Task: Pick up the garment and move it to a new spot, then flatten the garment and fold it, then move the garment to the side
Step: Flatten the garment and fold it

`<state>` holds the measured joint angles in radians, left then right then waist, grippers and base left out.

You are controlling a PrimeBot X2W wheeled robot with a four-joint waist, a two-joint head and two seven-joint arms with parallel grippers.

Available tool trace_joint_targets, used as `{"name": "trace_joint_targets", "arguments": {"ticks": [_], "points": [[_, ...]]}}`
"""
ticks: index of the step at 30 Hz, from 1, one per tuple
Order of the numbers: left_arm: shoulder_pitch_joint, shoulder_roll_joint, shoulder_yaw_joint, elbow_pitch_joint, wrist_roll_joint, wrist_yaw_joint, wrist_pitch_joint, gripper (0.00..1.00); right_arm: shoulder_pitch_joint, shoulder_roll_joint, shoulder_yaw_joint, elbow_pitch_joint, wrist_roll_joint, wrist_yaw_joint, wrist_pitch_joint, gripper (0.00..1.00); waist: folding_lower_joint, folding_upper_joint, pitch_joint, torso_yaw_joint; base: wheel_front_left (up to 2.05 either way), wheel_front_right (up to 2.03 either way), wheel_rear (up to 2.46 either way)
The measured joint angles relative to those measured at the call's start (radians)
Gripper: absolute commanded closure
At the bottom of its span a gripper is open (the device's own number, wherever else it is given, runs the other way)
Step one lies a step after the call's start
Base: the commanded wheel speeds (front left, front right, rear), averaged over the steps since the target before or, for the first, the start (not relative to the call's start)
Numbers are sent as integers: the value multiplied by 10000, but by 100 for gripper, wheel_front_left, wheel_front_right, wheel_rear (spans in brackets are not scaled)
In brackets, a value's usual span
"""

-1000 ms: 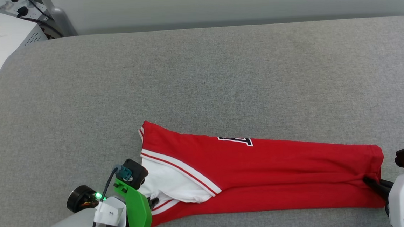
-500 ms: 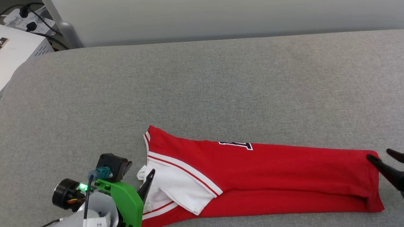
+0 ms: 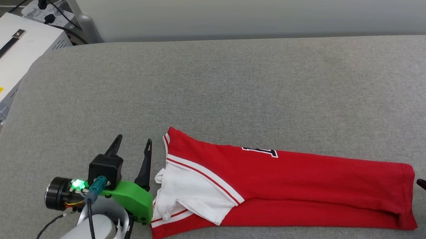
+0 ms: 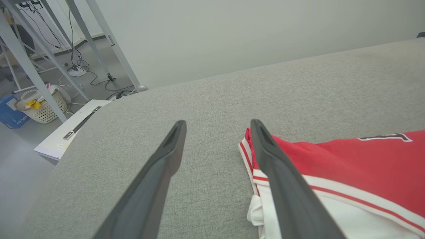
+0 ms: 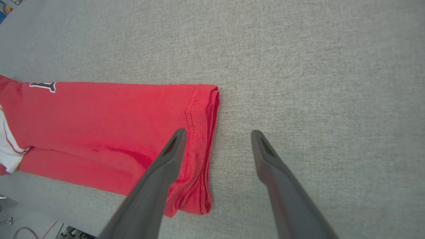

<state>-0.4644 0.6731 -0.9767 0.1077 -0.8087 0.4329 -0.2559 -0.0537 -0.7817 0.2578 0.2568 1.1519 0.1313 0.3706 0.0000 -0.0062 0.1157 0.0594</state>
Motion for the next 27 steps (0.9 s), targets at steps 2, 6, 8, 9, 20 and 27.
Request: {"name": "trace_joint_targets", "arguments": {"ticks": [2, 6, 8, 9, 20, 27], "points": [[270, -228, 608, -190, 504, 176, 0, 0, 18, 146, 21, 155, 63, 0, 151, 0, 0, 0, 52, 68, 0, 0, 0], [1044, -729, 1616, -477, 1643, 295, -2, 0, 22, 468, 123, 543, 61, 0, 259, 0, 0, 0, 193, 198, 0, 0, 0], [1476, -1035, 2176, -556, 2155, 295, -2, 0, 22, 577, 211, 704, 61, 0, 337, 0, 0, 0, 266, 274, 0, 0, 0], [1624, -1152, 2393, -577, 2326, 293, 0, 0, 20, 612, 228, 736, 61, 0, 343, 0, 0, 0, 294, 302, 0, 0, 0], [3238, -2943, 5033, -828, 4378, -399, -2, 0, -322, 1018, 708, 677, 59, -12, 372, 0, 0, 0, 482, 478, 0, 0, 0], [3728, -4019, 6088, -809, 5394, -1087, -2, 0, -601, 1233, 1074, 713, 59, -12, 324, 15, 0, 0, 448, 503, 0, 0, 0]]}}
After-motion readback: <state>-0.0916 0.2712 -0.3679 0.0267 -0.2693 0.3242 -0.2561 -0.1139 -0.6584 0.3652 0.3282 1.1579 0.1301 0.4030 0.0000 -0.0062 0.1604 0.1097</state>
